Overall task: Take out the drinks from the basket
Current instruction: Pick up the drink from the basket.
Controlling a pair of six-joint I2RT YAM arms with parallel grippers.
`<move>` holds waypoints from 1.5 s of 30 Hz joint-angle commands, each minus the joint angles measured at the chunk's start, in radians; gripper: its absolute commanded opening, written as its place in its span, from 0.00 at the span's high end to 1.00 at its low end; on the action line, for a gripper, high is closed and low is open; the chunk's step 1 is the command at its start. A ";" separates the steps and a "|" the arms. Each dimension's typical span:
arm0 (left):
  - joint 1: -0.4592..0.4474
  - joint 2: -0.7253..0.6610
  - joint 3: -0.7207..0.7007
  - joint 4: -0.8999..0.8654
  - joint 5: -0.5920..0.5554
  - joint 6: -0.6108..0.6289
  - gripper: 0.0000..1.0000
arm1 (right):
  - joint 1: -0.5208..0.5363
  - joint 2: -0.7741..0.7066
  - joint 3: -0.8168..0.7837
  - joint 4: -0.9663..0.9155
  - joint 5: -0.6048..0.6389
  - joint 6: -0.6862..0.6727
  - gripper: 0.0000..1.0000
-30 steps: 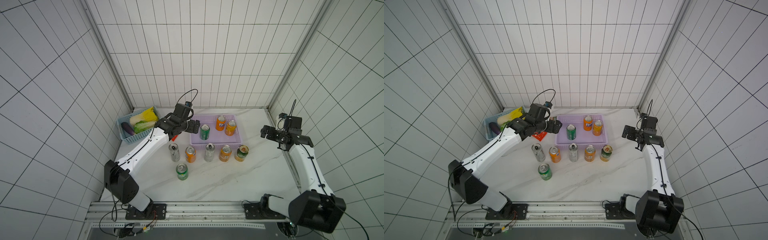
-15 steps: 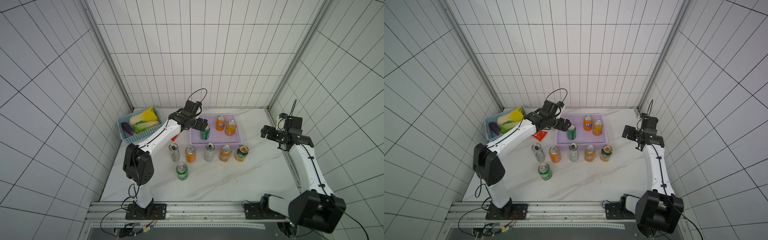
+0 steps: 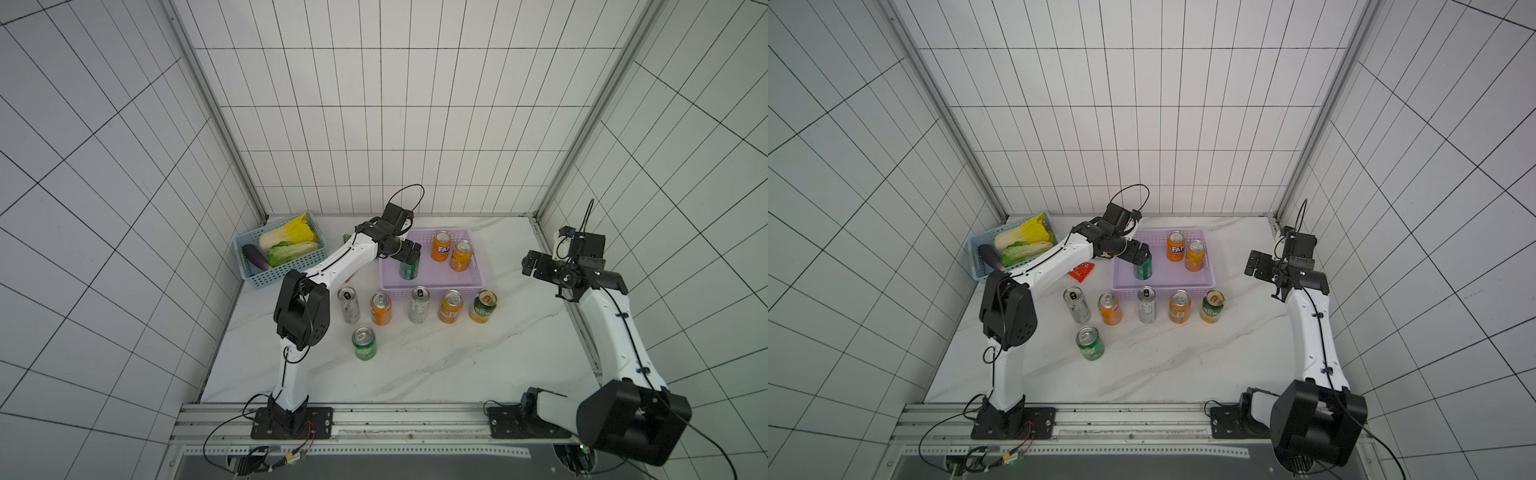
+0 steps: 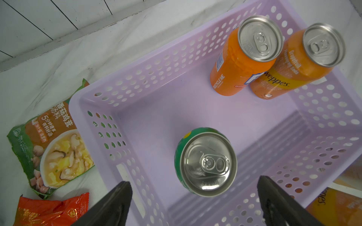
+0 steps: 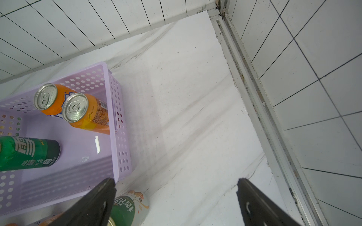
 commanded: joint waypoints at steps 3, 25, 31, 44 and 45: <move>-0.007 0.055 0.047 -0.008 0.051 0.041 0.03 | -0.011 0.004 -0.028 0.007 -0.013 0.001 0.00; -0.041 0.227 0.227 -0.100 -0.052 0.066 0.26 | -0.015 0.002 -0.030 0.007 -0.012 0.005 0.00; -0.043 0.203 0.226 -0.107 -0.056 0.060 0.32 | -0.015 0.001 -0.031 0.007 -0.010 0.005 0.00; -0.062 0.085 0.210 -0.137 -0.096 0.029 0.34 | -0.018 0.005 -0.031 0.007 -0.015 0.007 0.01; -0.065 0.070 0.204 -0.136 -0.101 0.026 0.34 | -0.017 0.005 -0.031 0.007 -0.016 0.007 0.01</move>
